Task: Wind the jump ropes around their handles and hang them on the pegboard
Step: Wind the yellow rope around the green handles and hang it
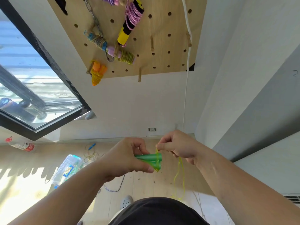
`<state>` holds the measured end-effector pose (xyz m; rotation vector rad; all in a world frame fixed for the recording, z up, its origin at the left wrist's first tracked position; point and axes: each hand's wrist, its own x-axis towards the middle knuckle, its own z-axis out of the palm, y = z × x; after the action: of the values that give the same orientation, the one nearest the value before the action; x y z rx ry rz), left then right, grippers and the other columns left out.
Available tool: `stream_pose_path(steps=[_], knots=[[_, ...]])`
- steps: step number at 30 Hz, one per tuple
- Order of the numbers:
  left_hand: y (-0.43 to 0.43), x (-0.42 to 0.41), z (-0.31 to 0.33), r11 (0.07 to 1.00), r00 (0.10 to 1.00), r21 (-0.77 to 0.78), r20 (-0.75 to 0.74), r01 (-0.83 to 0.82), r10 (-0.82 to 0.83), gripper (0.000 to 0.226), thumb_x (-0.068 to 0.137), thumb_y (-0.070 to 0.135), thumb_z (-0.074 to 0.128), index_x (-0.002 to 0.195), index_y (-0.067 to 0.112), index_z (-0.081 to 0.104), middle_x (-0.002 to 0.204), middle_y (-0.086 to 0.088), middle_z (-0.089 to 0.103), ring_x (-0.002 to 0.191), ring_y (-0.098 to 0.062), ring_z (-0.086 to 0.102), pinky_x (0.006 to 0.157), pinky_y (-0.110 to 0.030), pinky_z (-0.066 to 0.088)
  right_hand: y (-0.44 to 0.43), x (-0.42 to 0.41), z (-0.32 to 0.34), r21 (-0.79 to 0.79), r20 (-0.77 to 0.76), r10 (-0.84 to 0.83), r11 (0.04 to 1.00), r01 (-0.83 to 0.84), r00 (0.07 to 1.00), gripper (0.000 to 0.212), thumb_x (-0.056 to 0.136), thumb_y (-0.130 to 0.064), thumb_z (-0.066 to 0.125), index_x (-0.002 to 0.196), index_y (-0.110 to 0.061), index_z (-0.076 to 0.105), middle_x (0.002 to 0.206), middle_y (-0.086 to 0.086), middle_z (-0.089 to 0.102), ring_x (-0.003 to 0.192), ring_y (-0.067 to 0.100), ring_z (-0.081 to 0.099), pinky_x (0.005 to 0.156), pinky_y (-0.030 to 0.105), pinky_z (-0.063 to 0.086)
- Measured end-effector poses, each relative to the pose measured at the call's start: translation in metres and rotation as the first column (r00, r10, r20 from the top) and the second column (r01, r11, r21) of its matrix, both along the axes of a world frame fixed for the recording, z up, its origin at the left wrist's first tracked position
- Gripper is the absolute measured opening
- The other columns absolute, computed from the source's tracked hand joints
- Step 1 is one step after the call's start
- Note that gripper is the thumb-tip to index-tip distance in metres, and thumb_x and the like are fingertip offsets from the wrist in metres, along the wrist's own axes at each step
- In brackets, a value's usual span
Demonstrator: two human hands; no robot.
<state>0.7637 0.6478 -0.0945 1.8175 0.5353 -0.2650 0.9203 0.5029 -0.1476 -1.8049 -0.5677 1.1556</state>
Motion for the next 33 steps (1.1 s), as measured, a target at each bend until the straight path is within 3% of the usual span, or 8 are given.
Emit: stream_pose_path(steps=[5,7,10,14,18,22,28,33], knots=[[0.006,0.009,-0.005,0.900,0.981,0.394,-0.118,0.186,-0.152,0.038,0.060,0.029,0.097,0.068,0.029,0.059,0.066,0.013,0.056,0.056,0.000,0.049,0.052,-0.010,0.038,0.018,-0.007,0.020,-0.055,0.299,0.137,0.991,-0.126,0.944,0.015,0.085,-0.030,0.079,0.077,-0.019,0.075,0.071,-0.001,0.065,0.069,0.010,0.055,0.067,0.030,0.042],[0.012,0.013,-0.010,0.884,0.990,0.451,-0.109,0.127,-0.086,0.037,0.059,0.030,0.096,0.074,0.026,0.063,0.070,0.009,0.057,0.054,-0.002,0.048,0.048,-0.011,0.036,0.024,-0.012,0.024,-0.053,0.386,0.126,0.992,-0.114,0.914,0.016,0.086,-0.031,0.076,0.075,-0.019,0.073,0.073,0.007,0.068,0.063,0.011,0.053,0.062,0.030,0.043],[0.017,0.017,-0.017,0.895,0.996,0.442,-0.034,-0.064,0.087,0.040,0.057,0.027,0.097,0.071,0.018,0.061,0.064,0.003,0.060,0.046,-0.003,0.044,0.046,-0.013,0.034,0.026,-0.019,0.026,-0.049,0.472,0.094,0.996,-0.081,0.877,0.018,0.093,-0.033,0.067,0.078,-0.024,0.072,0.068,-0.003,0.066,0.056,0.009,0.052,0.057,0.027,0.043],[0.015,0.020,-0.019,0.905,0.935,0.235,0.068,-0.355,0.349,0.042,0.059,0.015,0.096,0.076,0.006,0.059,0.063,-0.011,0.066,0.049,-0.015,0.049,0.044,-0.021,0.039,0.019,-0.028,0.019,0.051,0.526,-0.021,0.999,-0.007,0.850,0.018,0.099,-0.030,0.059,0.091,-0.027,0.075,0.066,-0.007,0.063,0.056,0.010,0.052,0.057,0.027,0.045],[0.013,0.025,-0.019,0.866,0.865,0.017,0.071,-0.499,0.497,0.045,0.056,0.015,0.097,0.071,0.014,0.054,0.073,-0.028,0.068,0.049,-0.020,0.047,0.046,-0.026,0.031,0.009,-0.037,0.014,0.174,0.488,-0.150,0.982,0.072,0.860,0.013,0.098,-0.025,0.063,0.095,-0.031,0.075,0.077,-0.014,0.068,0.069,0.004,0.059,0.061,0.021,0.047],[0.010,0.030,-0.019,0.763,0.777,-0.208,0.023,-0.612,0.629,0.043,0.063,0.011,0.094,0.073,0.017,0.052,0.066,-0.029,0.056,0.050,-0.018,0.034,0.047,-0.026,0.021,-0.001,-0.042,0.011,0.205,0.482,-0.198,0.973,0.109,0.853,0.016,0.098,-0.031,0.062,0.087,-0.039,0.070,0.078,-0.016,0.068,0.067,0.013,0.060,0.067,0.043,0.056],[0.016,0.024,-0.011,0.708,0.791,-0.441,-0.005,-0.551,0.612,0.036,0.077,-0.007,0.078,0.078,0.016,0.050,0.064,-0.013,0.051,0.057,-0.020,0.036,0.039,-0.023,0.026,-0.015,-0.036,0.010,0.231,0.329,-0.253,0.956,0.183,0.910,0.016,0.098,-0.028,0.064,0.083,-0.033,0.070,0.081,-0.012,0.072,0.075,0.017,0.065,0.076,0.041,0.056],[0.005,0.021,0.001,0.655,0.822,-0.606,0.003,-0.451,0.570,0.033,0.069,-0.001,0.074,0.082,0.015,0.048,0.062,-0.013,0.048,0.037,-0.011,0.034,0.042,-0.024,0.020,-0.019,-0.035,0.004,0.271,0.225,-0.151,0.959,0.087,0.963,0.017,0.098,-0.030,0.066,0.083,-0.027,0.073,0.076,-0.007,0.073,0.058,0.011,0.052,0.061,0.035,0.045]])
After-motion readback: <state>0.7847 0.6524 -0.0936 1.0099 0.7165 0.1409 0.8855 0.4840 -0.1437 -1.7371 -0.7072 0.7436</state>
